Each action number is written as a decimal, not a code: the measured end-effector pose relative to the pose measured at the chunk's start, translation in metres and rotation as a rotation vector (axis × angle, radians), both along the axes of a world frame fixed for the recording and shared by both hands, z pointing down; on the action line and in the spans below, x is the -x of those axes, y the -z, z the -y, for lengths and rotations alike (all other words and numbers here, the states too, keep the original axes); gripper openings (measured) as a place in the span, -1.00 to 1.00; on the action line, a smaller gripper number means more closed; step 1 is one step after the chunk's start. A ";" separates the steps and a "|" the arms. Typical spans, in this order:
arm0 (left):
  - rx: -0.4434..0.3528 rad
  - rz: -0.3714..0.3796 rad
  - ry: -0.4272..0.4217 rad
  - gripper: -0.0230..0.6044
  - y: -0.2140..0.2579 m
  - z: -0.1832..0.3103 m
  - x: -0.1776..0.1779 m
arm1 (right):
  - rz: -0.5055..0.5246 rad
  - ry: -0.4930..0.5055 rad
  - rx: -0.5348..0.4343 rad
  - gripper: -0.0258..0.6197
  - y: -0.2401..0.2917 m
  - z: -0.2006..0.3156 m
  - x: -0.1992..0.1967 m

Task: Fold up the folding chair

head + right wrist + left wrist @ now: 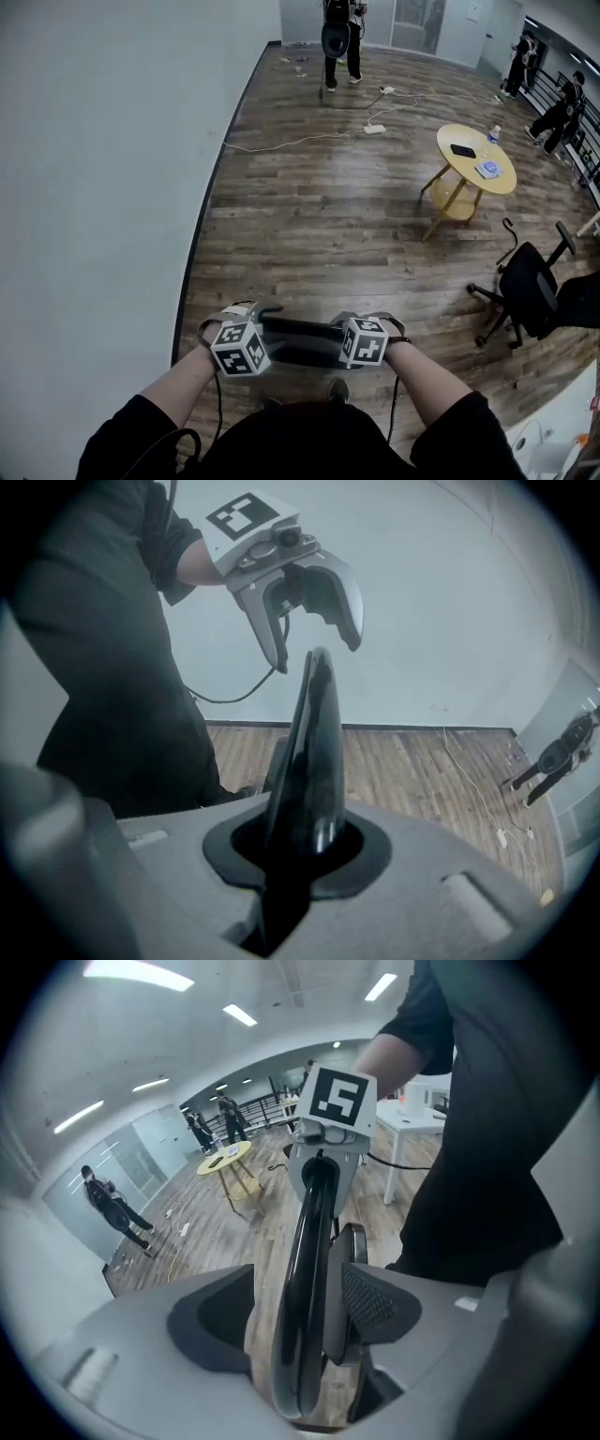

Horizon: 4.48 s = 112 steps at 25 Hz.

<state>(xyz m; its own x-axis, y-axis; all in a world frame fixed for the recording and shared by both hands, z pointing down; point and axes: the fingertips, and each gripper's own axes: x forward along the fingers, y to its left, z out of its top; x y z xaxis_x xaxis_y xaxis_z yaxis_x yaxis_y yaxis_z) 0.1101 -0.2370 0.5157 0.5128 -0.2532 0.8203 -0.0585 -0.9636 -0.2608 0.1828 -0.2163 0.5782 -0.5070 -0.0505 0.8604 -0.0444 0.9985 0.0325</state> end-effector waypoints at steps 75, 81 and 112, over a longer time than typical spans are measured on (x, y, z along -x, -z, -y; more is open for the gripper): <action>0.367 0.149 0.615 -0.75 -0.049 -0.152 0.196 | -0.108 0.935 -0.006 -0.77 0.027 -0.079 0.221; 0.384 0.133 0.745 -0.74 -0.045 -0.192 0.262 | -0.119 1.048 -0.017 -0.77 0.030 -0.112 0.293; 0.441 0.000 1.355 -0.74 -0.057 -0.323 0.470 | -0.143 1.635 -0.047 -0.77 0.015 -0.233 0.544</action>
<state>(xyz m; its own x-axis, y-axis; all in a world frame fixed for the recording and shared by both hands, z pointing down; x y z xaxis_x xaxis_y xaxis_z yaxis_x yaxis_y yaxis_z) -0.3602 0.0856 0.5730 0.0852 -0.2681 0.9596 -0.9854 -0.1652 0.0413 -0.3615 0.0164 0.5635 0.0337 0.4006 0.9156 0.9994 -0.0230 -0.0267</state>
